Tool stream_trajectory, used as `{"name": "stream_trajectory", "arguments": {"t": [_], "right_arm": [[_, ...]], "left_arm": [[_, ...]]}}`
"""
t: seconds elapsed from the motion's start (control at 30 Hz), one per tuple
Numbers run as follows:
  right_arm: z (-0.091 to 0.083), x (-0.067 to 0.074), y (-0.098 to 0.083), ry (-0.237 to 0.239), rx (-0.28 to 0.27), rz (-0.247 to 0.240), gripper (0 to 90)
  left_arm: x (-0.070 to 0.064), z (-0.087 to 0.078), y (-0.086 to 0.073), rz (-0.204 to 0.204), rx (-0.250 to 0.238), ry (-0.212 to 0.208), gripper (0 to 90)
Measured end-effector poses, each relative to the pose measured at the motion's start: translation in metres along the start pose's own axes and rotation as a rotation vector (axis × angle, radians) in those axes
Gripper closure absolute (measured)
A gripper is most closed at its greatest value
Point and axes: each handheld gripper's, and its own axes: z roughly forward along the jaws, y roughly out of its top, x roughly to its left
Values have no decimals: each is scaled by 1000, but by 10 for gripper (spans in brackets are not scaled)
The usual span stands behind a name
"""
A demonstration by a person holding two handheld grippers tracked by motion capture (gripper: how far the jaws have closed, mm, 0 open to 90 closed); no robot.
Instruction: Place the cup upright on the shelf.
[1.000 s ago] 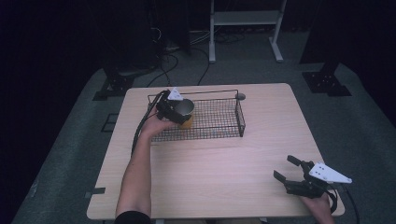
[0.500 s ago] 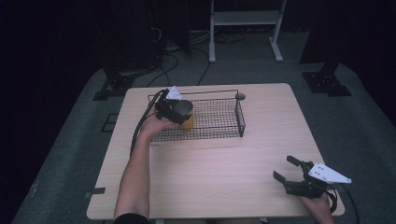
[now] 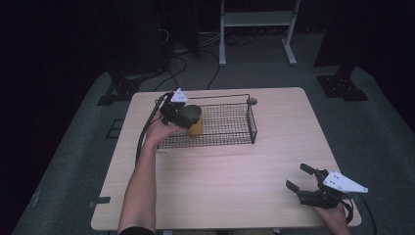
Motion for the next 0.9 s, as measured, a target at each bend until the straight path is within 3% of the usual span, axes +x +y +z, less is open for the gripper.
{"name": "stream_trajectory", "arguments": {"t": [0.13, 0.47, 0.9], "right_arm": [[0, 0, 0, -2, 1, 0, 148], [2, 1, 0, -6, 3, -2, 148], [1, 1, 0, -2, 2, -1, 148]], "left_arm": [[-1, -8, 5, -3, -53, 1, 44], [-2, -26, 9, -18, -129, -8, 45], [-11, -38, 6, -17, -192, -4, 48]]}}
